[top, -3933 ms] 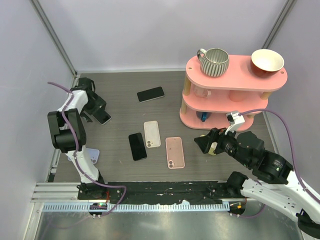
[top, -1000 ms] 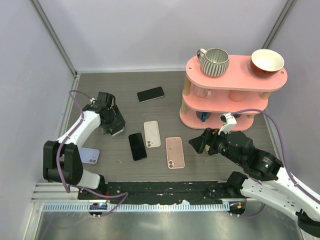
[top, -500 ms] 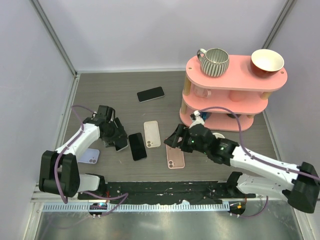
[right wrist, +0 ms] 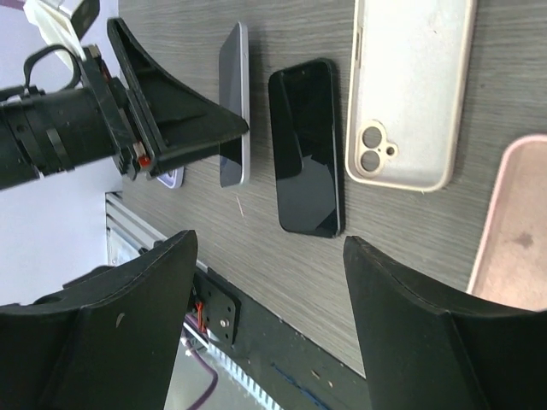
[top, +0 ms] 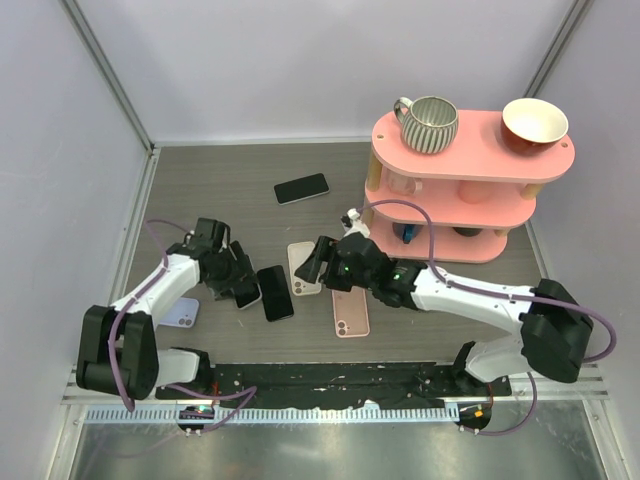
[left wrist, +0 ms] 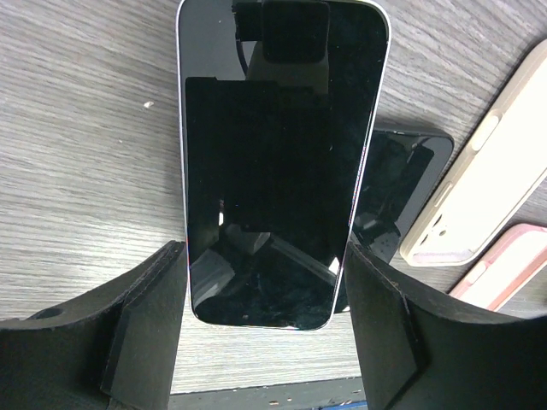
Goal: Put the phone into the phone case
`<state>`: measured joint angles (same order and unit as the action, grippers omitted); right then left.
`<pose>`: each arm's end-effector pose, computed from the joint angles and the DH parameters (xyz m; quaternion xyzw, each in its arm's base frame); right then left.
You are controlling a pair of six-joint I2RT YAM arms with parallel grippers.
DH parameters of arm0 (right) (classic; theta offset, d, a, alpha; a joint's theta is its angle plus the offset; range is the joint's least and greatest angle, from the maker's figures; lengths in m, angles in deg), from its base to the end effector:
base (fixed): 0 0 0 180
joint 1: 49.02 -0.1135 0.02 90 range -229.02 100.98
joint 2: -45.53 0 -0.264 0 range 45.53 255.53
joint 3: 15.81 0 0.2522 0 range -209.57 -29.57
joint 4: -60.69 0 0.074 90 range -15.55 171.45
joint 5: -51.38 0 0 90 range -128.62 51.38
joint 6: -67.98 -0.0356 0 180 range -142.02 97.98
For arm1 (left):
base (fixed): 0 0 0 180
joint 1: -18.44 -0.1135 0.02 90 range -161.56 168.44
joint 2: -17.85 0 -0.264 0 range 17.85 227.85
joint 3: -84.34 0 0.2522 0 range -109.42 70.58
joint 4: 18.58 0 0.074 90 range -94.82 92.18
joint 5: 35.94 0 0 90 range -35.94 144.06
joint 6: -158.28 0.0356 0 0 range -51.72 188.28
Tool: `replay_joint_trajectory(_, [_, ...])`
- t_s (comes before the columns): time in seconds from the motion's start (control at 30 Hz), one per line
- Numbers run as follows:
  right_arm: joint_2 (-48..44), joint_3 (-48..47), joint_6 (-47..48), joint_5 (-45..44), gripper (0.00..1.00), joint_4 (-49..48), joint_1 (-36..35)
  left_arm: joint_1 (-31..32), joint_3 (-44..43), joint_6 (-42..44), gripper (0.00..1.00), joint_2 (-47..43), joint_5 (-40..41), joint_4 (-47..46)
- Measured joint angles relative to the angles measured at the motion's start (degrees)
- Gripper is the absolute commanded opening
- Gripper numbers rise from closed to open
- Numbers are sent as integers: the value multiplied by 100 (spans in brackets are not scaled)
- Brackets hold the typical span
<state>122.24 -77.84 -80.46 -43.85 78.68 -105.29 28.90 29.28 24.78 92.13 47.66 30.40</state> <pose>0.1667 0.2439 0.2474 0.0385 0.8760 0.3819 0.2922 0.2227 -0.0452 0.1830 -0.2687 0.9430 -0.1345 0.1434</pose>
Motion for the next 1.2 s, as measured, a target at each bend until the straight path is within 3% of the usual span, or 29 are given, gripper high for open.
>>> replay_joint_trajectory(0.53, [2531,-2218,612,542,70,-402,201,0,345,-22,17,-549,-437,-116])
replay_joint_trajectory(0.87, [3899,-2726,581,1191,64,-450,374,0,372,-87,16,-549,-562,-205])
replay_joint_trajectory(1.2, [4325,-2898,404,1906,54,-1003,374,0,374,-94,16,-549,-566,-221])
